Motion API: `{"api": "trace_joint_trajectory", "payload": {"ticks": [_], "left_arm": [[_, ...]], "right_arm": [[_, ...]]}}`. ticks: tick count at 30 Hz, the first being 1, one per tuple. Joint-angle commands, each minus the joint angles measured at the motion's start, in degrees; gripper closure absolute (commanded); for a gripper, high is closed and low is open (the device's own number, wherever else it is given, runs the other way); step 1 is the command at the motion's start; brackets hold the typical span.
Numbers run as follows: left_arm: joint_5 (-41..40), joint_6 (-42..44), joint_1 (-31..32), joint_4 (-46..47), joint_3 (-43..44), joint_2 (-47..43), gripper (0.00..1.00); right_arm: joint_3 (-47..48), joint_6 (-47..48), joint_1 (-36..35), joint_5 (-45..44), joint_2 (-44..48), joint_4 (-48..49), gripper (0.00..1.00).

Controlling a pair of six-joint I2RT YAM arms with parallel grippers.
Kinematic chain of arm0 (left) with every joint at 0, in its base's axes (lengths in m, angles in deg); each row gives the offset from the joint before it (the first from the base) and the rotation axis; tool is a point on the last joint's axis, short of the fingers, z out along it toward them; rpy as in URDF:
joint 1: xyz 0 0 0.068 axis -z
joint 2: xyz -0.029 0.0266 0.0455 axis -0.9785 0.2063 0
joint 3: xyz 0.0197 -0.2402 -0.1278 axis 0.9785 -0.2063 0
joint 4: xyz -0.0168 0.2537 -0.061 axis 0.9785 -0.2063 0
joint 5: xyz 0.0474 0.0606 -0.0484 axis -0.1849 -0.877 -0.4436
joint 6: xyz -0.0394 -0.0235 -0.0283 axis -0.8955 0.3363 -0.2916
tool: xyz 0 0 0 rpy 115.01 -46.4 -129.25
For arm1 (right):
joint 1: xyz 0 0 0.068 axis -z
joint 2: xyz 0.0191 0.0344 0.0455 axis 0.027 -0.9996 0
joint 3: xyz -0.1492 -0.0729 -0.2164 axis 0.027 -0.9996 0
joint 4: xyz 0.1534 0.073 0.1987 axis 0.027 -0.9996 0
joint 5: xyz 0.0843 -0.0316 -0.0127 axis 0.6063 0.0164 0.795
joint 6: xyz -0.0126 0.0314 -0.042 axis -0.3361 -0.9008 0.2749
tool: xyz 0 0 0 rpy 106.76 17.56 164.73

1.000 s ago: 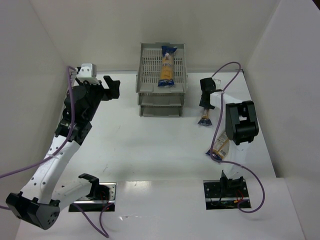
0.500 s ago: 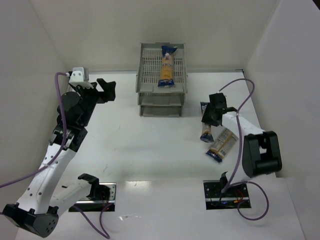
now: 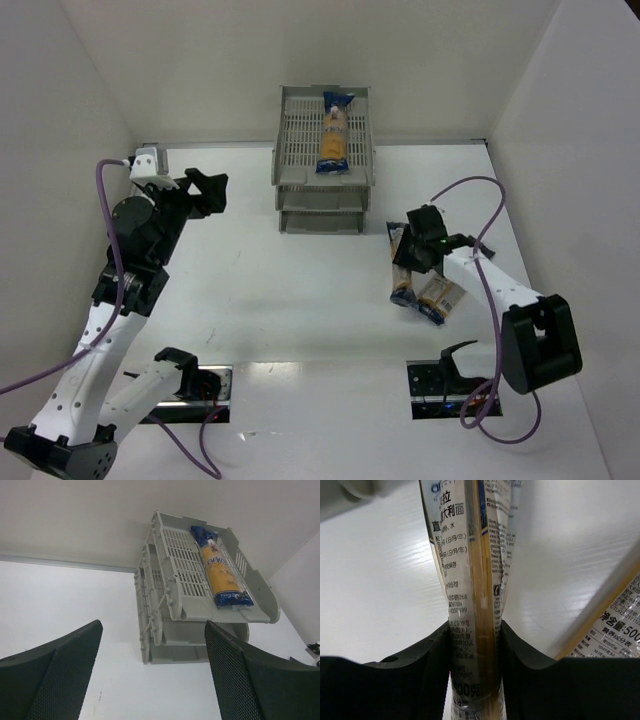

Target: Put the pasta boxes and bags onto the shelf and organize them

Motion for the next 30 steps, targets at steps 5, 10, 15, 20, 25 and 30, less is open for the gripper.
{"api": "trace_joint_trajectory", "payload": {"ticks": [5, 10, 15, 20, 25, 30], "left_arm": [[1.35, -1.47, -0.44, -0.08, -0.06, -2.14, 0.10], [1.35, -1.47, -0.96, 0.44, -0.06, -2.14, 0.10], [1.35, -1.47, -0.96, 0.97, -0.06, -1.61, 0.10], [1.88, -1.47, -0.96, 0.97, -0.06, -1.61, 0.10], [1.88, -1.47, -0.96, 0.97, -0.06, -1.61, 0.10], [1.35, -1.47, -0.96, 0.97, -0.59, -1.08, 0.10]], "right_arm": [[1.01, -5.00, -5.70, -3.56, 10.24, -0.48, 1.00], [0.48, -8.86, -11.40, -6.28, 18.69, -2.40, 1.00], [1.19, -12.91, -16.86, -6.81, 19.22, -4.87, 1.00], [-0.05, -14.05, -18.10, -5.59, 19.83, -4.70, 1.00], [-0.05, -12.92, -18.10, -3.04, 23.60, -4.17, 1.00], [-0.05, -11.07, -18.10, 3.97, 26.17, -1.45, 1.00]]}}
